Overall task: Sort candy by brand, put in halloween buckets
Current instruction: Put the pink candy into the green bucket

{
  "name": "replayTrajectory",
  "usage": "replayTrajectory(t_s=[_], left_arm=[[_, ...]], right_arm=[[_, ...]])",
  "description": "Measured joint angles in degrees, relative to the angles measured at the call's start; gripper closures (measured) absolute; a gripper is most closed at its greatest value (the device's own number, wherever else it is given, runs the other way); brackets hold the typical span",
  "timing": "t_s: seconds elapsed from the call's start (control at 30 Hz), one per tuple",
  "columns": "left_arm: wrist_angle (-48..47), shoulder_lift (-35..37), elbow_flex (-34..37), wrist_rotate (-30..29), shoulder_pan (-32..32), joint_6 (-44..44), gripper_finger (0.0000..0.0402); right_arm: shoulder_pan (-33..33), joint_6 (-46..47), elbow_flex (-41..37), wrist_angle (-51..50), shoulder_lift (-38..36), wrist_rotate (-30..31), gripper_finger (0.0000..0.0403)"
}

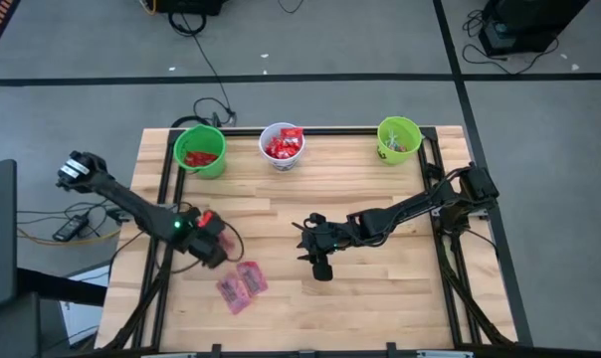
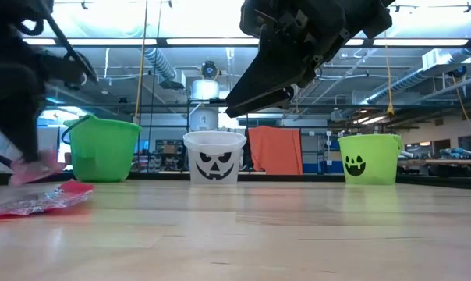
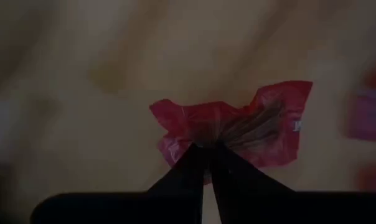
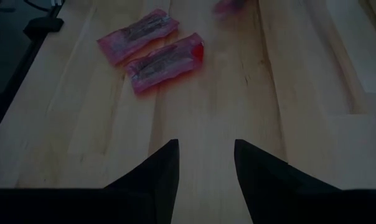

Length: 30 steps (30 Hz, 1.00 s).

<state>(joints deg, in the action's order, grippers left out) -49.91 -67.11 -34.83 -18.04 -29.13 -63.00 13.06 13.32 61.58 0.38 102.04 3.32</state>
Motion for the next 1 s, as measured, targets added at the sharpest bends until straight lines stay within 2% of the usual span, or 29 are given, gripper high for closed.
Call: replayTrajectory(t_s=[0.1,0.3,0.6,0.77,1.0], left_arm=[[-8.4,3.3,-2.1,-5.5,3.1,0.0,0.0378],[-22.4,9.2,-7.4,-21.0,11.0,-0.8,0.0386],[-26.0,14.5,-12.6,-41.7,21.9,4.3,0.0388],[-26.0,14.8,-12.8,-48.2,29.5,6.1,0.0388],[-19.9,14.8,-12.8,-48.6,40.9,16.8,0.0389]], right_arm=[[0.0,0.0,0.0,0.0,0.0,0.0,0.0238],[0.0,-0.3,0.0,0.1,0.0,0.0,0.0238],[-0.1,-0.4,0.0,0.2,0.0,0.0,0.0238],[-0.1,-0.4,0.0,0.2,0.0,0.0,0.0238],[-0.1,-1.0,0.0,0.2,0.0,0.0,0.0238]])
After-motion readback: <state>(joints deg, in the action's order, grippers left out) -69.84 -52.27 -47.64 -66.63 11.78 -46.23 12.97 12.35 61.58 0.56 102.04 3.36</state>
